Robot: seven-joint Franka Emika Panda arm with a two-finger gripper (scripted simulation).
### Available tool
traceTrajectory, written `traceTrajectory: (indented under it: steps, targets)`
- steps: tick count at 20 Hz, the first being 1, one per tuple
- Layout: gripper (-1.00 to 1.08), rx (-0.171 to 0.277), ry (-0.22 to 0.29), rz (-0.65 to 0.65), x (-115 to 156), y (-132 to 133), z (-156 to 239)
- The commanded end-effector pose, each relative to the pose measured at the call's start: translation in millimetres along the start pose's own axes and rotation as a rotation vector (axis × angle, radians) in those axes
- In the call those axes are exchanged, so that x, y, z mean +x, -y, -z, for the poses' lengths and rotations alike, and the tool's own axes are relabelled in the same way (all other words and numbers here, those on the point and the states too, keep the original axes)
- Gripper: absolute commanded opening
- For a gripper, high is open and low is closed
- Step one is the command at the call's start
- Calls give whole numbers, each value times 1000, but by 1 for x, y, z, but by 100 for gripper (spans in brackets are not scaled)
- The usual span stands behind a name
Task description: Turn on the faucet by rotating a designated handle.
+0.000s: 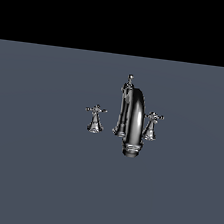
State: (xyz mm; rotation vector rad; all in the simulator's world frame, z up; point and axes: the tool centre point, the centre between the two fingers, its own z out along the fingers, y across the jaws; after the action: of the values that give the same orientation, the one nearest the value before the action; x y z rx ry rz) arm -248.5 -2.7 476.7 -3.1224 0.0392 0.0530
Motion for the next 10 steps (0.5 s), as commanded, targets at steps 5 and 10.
traceTrajectory:
  steps: [5,10]
  targets:
    - [11,14,201,61,3,14,-91]
    - [-13,-38,247,-8,32,23,-165]
